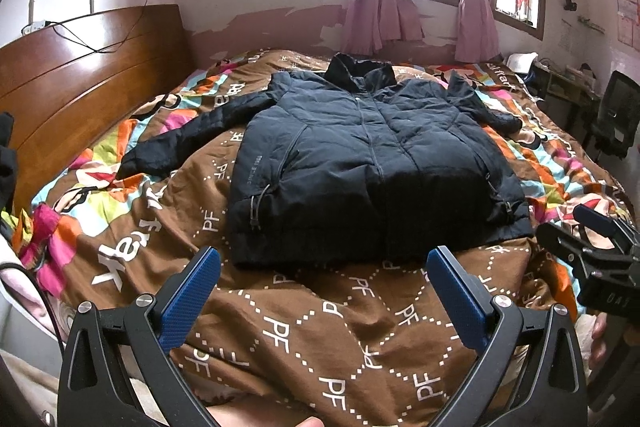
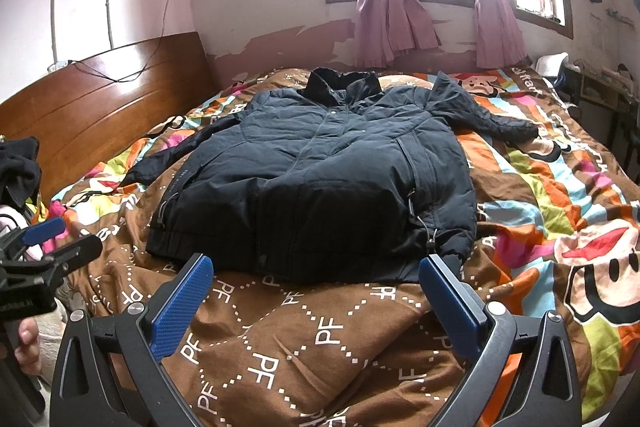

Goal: Fold large clothes

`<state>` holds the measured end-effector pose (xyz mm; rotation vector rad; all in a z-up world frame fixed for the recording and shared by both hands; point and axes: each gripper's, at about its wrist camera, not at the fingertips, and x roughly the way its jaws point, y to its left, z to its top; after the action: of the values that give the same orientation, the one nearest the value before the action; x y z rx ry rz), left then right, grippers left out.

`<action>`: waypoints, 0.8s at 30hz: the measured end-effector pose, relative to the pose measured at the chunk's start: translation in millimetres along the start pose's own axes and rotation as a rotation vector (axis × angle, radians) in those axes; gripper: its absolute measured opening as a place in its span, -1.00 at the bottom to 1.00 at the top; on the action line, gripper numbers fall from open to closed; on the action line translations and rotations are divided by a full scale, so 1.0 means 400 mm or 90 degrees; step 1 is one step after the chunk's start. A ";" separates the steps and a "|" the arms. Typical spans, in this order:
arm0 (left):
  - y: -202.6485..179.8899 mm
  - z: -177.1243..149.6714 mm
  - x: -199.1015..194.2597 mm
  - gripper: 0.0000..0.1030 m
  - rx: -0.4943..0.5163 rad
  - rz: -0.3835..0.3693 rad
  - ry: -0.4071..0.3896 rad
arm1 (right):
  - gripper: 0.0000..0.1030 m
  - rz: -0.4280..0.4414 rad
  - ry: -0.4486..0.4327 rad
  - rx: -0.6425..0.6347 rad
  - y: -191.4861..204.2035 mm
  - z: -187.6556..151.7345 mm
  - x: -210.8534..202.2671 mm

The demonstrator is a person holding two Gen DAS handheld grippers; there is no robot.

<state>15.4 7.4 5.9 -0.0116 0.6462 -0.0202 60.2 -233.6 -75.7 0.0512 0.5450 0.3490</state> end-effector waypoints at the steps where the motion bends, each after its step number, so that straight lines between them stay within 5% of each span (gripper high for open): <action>1: 0.001 0.007 -0.002 0.97 0.000 -0.001 0.000 | 1.00 -0.003 0.002 -0.003 0.004 0.001 -0.004; 16: -0.001 0.147 -0.019 0.97 0.032 -0.002 -0.010 | 1.00 -0.011 0.029 0.013 -0.031 0.156 -0.045; 24: -0.068 0.307 -0.080 0.97 0.144 -0.001 -0.056 | 1.00 -0.001 0.070 -0.048 -0.035 0.342 -0.109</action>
<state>63.5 -18.3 123.8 0.2041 0.5538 -0.0935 100.5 -255.4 61.1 -0.0413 0.6394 0.3721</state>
